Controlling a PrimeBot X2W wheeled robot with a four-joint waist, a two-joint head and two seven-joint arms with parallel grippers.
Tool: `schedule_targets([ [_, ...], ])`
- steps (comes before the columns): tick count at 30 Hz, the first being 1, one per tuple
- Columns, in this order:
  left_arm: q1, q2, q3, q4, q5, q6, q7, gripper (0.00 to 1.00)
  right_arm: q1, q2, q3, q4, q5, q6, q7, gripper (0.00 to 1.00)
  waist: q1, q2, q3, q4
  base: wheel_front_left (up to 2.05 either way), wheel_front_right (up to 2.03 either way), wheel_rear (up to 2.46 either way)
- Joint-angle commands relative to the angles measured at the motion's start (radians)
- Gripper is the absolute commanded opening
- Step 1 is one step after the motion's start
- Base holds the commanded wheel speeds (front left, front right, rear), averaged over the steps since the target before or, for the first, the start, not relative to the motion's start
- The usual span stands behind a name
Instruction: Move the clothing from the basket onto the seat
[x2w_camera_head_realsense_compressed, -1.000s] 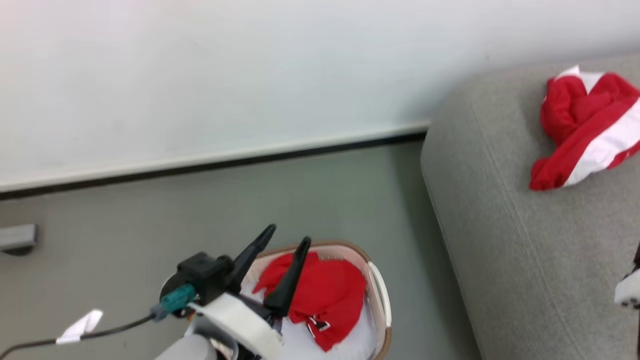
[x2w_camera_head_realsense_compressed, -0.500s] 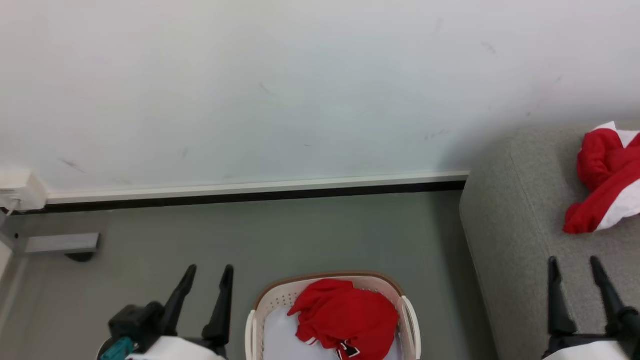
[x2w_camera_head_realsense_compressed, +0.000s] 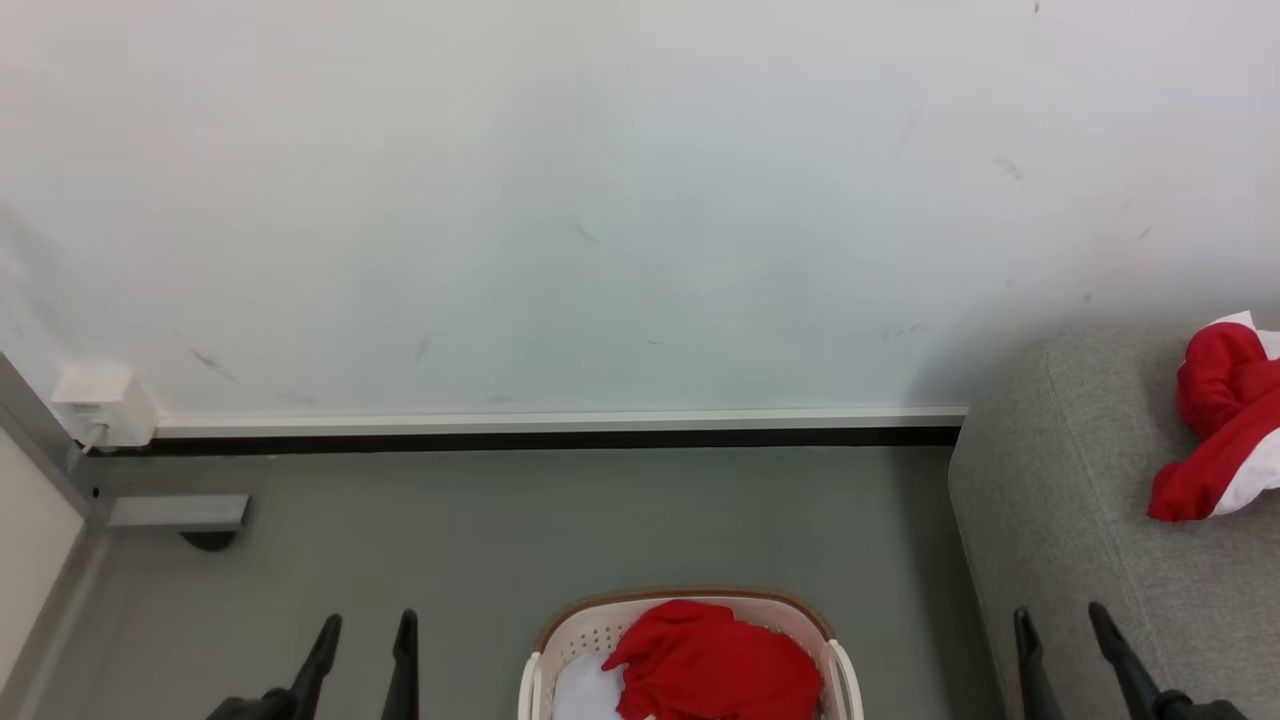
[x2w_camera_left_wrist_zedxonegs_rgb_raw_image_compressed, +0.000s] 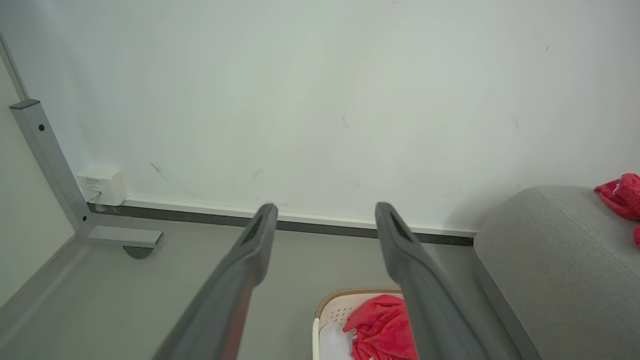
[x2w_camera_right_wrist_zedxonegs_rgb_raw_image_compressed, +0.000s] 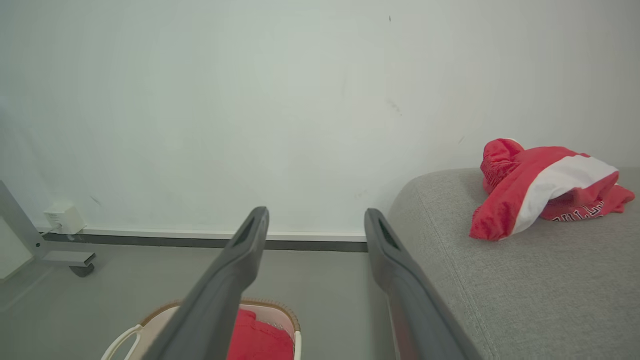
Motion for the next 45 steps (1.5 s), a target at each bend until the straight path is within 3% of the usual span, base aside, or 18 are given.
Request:
schedule_targets([
  [1,0.021,-0.012,0.02,0.006,0.026,-0.011,0.0,1.0,0.021,-0.004,0.01,0.012,0.015,-0.003,0.001,1.0,0.0001,-0.0001,-0.005,0.0,0.0,0.0,0.0],
  [15,0.019,-0.09,0.135,0.056,0.116,-0.115,0.0,1.0,0.0,-0.004,0.022,0.027,0.016,-0.003,0.001,1.0,0.0001,-0.0001,-0.008,-0.009,0.0,0.0,0.0],
  [28,-0.001,-0.118,0.171,0.066,0.162,-0.154,-0.001,1.0,-0.026,-0.004,0.018,0.015,0.005,-0.003,0.001,1.0,0.0001,-0.0001,0.015,-0.051,0.0,0.0,0.0],
  [36,-0.065,-0.125,0.132,0.085,0.179,-0.172,0.0,1.0,-0.055,-0.004,-0.013,-0.009,-0.022,-0.003,0.001,1.0,0.0001,-0.0001,0.069,-0.119,0.0,0.0,0.0],
  [45,-0.342,-0.103,-0.026,0.225,0.221,-0.183,0.038,1.0,-0.166,-0.004,-0.074,-0.109,-0.033,-0.003,0.001,1.0,0.0001,-0.0001,0.322,-0.201,0.0,0.0,0.0],
])
